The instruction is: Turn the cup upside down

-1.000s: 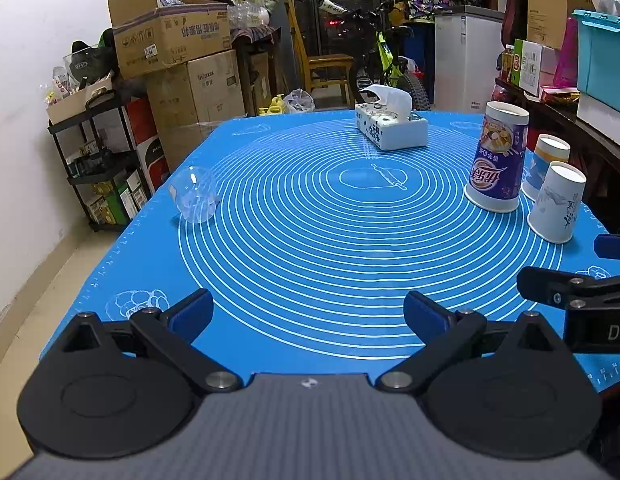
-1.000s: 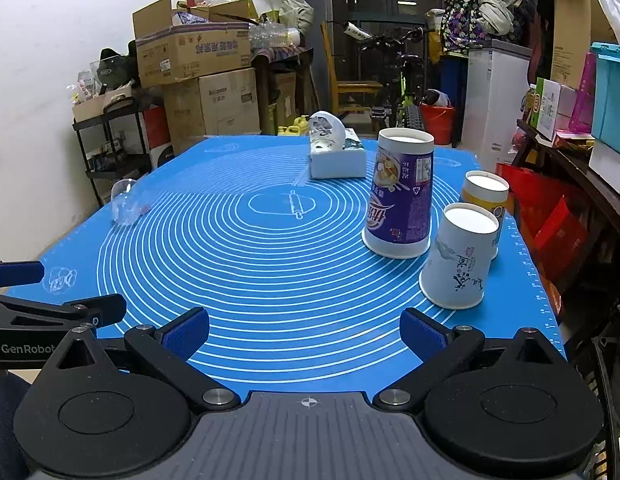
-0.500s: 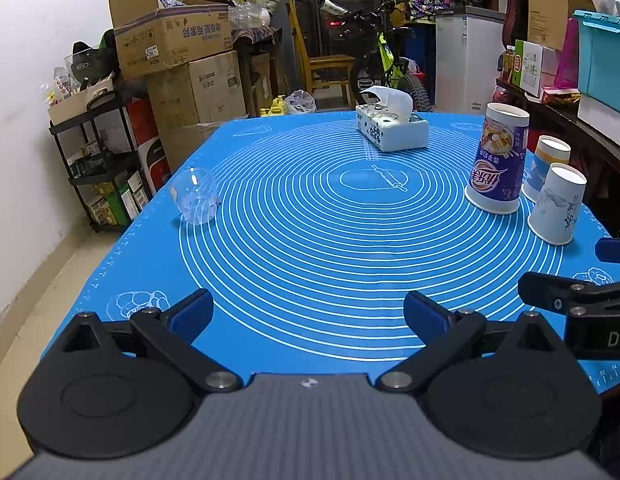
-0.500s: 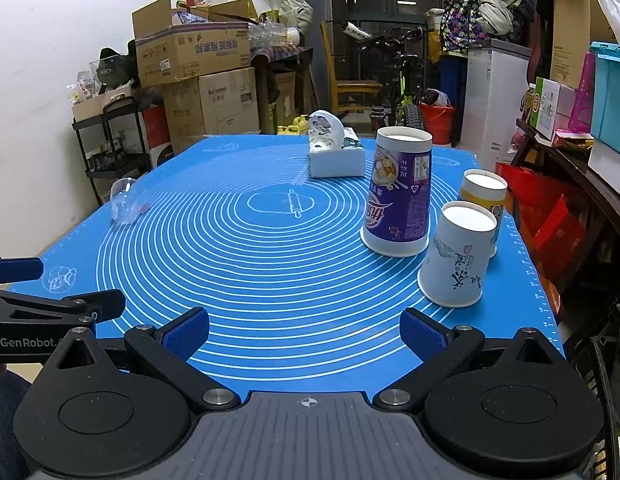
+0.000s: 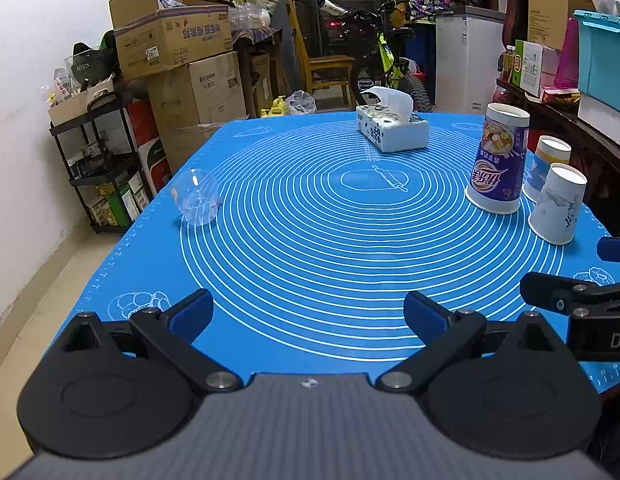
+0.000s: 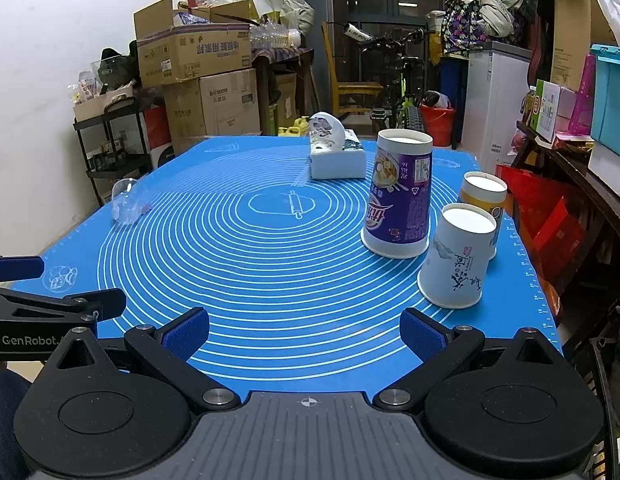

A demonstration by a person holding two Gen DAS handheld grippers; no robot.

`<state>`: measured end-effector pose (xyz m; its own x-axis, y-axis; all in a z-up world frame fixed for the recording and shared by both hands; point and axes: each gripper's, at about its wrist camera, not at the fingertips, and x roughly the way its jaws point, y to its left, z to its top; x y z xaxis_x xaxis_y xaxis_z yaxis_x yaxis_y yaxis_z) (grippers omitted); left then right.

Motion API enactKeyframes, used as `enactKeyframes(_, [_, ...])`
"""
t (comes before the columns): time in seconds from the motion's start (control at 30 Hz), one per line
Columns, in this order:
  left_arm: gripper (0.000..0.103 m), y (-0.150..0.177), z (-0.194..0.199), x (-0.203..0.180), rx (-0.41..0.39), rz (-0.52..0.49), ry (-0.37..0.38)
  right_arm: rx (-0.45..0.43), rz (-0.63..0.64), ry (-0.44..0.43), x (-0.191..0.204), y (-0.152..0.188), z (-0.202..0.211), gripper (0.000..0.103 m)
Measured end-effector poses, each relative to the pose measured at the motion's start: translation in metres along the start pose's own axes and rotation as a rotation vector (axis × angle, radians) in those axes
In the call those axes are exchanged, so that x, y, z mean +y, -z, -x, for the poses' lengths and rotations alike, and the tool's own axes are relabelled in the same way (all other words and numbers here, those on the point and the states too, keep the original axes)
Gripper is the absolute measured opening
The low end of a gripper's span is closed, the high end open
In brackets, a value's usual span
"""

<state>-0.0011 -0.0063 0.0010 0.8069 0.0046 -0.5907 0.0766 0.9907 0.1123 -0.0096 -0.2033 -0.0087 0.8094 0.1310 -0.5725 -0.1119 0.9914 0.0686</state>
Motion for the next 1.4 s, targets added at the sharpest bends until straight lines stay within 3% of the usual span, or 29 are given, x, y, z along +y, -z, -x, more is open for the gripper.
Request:
enactKeyframes(1.07, [0.1,-0.003,0.002,0.01,0.003,0.005,-0.007,0.018,0.004,-0.015,-0.001,0.001,-0.006,0.101])
enactKeyframes(1.4, [0.1,-0.01,-0.01,0.017,0.002,0.009,-0.029,0.009,0.01,-0.037,0.003,-0.015,-0.021,0.101])
